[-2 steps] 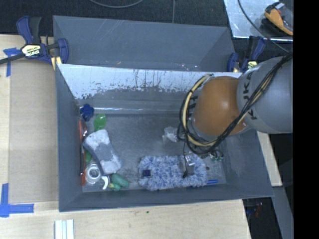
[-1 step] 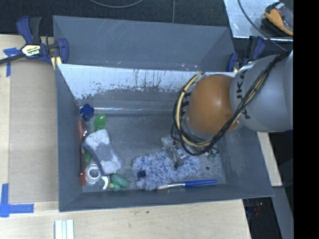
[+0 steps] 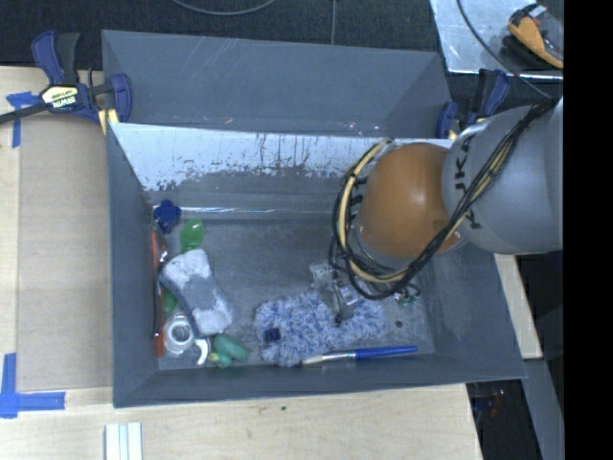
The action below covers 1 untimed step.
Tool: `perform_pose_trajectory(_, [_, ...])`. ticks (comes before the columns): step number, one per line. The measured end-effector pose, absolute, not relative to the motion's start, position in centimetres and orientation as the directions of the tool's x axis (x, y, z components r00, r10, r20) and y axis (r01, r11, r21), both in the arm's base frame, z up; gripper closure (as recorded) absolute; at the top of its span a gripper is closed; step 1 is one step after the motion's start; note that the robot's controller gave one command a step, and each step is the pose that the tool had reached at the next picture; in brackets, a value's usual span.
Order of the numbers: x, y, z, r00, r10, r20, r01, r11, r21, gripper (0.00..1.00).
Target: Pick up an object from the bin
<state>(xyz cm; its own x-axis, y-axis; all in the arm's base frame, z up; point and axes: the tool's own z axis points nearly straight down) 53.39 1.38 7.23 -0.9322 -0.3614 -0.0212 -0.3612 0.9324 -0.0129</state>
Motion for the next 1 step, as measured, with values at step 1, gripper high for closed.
perform_pose_trajectory(1, [53.27,1.38,8.29,-0.932,-0.361,-0.019,-0.361,0.932,-0.012,1.00])
